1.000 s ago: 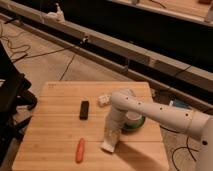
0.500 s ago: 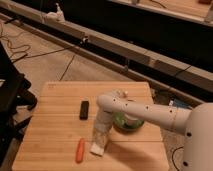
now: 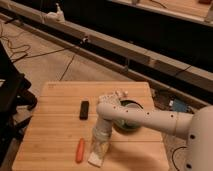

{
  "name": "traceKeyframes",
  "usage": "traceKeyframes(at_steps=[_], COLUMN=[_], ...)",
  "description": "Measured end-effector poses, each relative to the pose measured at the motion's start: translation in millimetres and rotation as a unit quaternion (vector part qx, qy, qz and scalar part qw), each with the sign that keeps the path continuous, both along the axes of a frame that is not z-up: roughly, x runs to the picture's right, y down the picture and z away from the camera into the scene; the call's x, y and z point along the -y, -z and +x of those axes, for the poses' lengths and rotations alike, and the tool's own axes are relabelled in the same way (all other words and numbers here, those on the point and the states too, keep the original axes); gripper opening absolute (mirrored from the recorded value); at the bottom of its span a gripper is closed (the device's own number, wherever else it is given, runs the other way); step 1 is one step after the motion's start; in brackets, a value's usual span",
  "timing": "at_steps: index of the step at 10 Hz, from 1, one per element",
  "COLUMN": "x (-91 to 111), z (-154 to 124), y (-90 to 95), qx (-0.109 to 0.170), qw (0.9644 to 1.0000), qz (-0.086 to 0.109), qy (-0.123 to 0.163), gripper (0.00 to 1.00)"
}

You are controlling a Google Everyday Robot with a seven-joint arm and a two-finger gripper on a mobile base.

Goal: Wipe the white sponge on the table

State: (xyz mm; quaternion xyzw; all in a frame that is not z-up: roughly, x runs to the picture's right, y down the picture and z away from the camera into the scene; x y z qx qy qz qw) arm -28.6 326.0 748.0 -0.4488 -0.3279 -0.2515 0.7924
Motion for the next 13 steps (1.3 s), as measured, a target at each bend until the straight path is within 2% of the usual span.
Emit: traceKeyframes(at_steps=[2,5,6,9,13], x=[1,21,27,45,48], z=[32,68,75,68,28], y=[6.1,6.7,4.7,-14.7,-31.0], qx=[-0.043,-0.084,-0.088,-0.070,-0.019], qw=[0.9990,0.9957,0.9952,0.9966,0.9992], qz=[0.006,0.023,0.027,0.034,0.033], qy=[-0.013,-0.032,-0.034,-0.029,-0.007], gripper=[0.00,0.00,0.00,0.00,0.00])
